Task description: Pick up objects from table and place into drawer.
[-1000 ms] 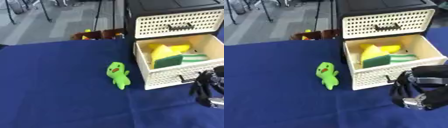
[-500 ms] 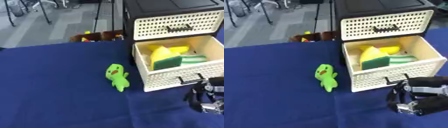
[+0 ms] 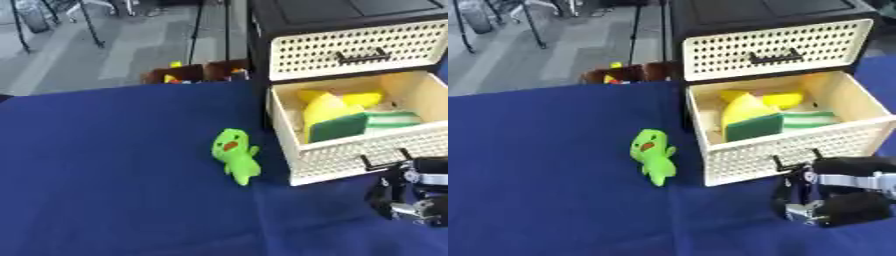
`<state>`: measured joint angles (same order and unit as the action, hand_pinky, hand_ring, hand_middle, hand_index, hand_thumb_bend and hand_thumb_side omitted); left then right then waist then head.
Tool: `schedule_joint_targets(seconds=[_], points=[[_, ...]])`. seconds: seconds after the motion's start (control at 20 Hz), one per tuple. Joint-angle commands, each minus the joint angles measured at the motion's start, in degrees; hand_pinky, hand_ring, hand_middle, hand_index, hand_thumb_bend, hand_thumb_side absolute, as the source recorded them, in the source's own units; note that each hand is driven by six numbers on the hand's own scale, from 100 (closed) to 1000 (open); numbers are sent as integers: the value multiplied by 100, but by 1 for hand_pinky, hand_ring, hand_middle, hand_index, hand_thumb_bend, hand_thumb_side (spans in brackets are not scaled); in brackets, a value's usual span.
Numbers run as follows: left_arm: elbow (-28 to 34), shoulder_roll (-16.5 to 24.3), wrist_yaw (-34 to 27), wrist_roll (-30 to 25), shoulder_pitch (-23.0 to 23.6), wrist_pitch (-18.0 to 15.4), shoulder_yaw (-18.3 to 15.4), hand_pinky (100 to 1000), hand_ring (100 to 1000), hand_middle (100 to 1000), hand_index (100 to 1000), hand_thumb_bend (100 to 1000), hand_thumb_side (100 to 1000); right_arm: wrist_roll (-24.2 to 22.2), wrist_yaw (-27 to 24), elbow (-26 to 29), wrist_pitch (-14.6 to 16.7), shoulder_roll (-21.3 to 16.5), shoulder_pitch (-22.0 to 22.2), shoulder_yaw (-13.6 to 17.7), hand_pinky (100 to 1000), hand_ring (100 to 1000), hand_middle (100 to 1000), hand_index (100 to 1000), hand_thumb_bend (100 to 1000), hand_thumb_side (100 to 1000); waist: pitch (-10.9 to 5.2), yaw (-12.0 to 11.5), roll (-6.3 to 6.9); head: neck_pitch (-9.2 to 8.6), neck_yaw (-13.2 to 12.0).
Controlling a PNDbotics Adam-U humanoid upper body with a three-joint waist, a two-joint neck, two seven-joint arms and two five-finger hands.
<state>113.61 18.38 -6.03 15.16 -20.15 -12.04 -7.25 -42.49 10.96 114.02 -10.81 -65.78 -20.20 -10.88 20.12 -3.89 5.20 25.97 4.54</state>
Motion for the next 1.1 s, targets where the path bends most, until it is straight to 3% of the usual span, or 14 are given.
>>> schedule_joint_targets(seconds=[0.05,1.1], points=[[99,29,16,-22,-6,24,-62,445,611,630,799,383,883,25,92,57,-140,-91,-138,112,409,659,715,838,255,1000,-80,-33,-43,-100,23],[99,-82,-22,-80,70,25,-62,438,610,627,798,383,885,-200,735,-120,-1086,68,-707,-19,472,725,754,839,246,1000,1,-192,-52,-287,204]])
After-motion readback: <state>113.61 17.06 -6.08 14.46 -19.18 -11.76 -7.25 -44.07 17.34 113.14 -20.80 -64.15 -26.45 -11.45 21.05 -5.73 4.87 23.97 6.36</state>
